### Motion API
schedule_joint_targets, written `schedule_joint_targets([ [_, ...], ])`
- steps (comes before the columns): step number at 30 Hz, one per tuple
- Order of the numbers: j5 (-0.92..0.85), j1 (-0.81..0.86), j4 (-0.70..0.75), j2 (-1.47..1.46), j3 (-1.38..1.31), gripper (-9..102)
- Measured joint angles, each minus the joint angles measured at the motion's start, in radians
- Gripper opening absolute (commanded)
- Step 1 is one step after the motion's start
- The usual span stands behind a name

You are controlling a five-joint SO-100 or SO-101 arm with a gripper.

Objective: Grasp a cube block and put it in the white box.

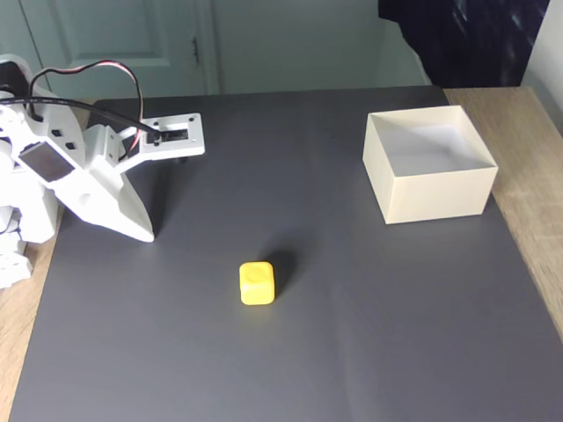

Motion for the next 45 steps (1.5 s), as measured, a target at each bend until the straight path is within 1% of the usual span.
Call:
schedule_joint_targets([
  [34, -0.006, 0.0, 0.0, 0.0, 0.0, 1],
  [40, -0.008, -0.046, 0.0, 0.0, 0.0, 0],
  [45, -0.008, -0.012, 0.0, 0.0, 0.0, 0],
])
